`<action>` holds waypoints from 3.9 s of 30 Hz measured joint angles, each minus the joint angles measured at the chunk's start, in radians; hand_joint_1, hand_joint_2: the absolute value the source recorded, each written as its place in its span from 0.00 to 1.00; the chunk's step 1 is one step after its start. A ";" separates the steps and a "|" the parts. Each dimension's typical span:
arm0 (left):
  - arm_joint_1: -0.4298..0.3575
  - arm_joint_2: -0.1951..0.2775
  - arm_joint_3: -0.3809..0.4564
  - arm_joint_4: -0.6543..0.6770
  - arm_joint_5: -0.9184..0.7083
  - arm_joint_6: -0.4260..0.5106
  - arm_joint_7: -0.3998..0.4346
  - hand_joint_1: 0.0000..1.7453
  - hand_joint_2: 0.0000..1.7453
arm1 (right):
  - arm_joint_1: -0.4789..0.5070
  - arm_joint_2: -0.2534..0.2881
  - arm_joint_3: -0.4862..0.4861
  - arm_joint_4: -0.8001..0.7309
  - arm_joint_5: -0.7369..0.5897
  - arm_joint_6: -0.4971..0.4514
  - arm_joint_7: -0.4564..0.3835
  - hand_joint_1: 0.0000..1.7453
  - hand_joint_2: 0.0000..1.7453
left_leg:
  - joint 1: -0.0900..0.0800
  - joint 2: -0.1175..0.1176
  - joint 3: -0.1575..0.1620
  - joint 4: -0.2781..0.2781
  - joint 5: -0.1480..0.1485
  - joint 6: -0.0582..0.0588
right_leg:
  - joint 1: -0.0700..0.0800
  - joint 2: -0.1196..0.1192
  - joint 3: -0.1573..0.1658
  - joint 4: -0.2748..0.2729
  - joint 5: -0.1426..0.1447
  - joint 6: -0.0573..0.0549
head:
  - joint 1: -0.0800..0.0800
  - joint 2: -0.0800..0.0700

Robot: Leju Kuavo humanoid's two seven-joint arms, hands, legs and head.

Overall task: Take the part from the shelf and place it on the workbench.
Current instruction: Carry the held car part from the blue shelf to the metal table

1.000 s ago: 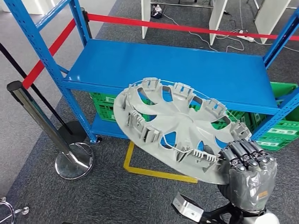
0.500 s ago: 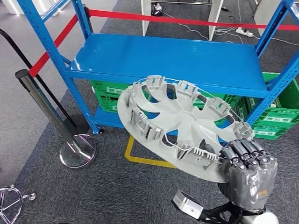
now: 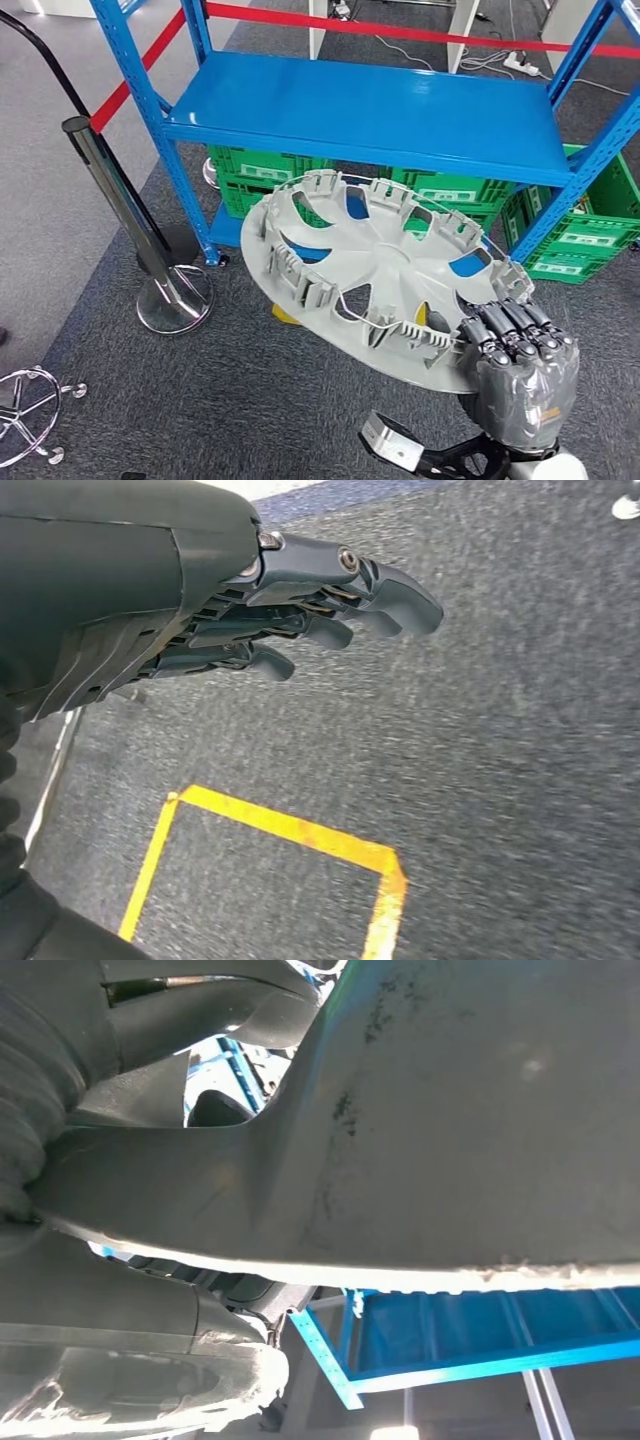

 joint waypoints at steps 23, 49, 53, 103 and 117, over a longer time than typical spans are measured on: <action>-0.002 0.004 0.013 -0.001 0.002 0.000 0.003 0.00 1.00 | -0.015 -0.001 0.016 0.022 0.005 0.012 0.021 1.00 1.00 | -0.007 -0.002 0.066 -0.011 -0.038 -0.002 | 0.005 -0.003 -0.006 -0.098 0.090 -0.011 | -0.003 0.000; -0.003 0.010 0.030 -0.002 0.009 0.003 -0.002 0.00 1.00 | -0.039 -0.002 0.031 0.054 0.004 0.016 0.033 1.00 1.00 | -0.011 -0.007 0.044 0.048 -0.032 -0.015 | 0.010 -0.001 0.042 -0.132 0.094 -0.040 | -0.002 0.000; -0.004 0.010 0.030 -0.003 0.012 0.001 -0.008 0.00 1.00 | -0.040 -0.002 0.032 0.055 0.004 0.015 0.035 1.00 1.00 | -0.009 -0.004 0.056 -0.009 -0.030 -0.005 | 0.008 -0.001 0.018 -0.116 0.092 -0.017 | 0.000 0.000; -0.002 0.047 0.029 0.052 0.022 -0.066 -0.096 0.00 1.00 | -0.041 -0.004 0.035 0.062 -0.012 0.013 0.033 1.00 1.00 | -0.011 0.004 -0.020 -0.005 0.027 0.014 | -0.013 0.004 -0.080 0.140 -0.044 0.020 | 0.008 0.000; 0.002 0.050 0.030 0.054 0.018 -0.066 -0.089 0.00 1.00 | -0.040 -0.004 0.033 0.064 -0.012 0.015 0.031 1.00 1.00 | -0.008 0.001 -0.057 0.027 0.024 0.040 | 0.001 0.005 0.097 -0.132 0.036 -0.026 | -0.004 0.000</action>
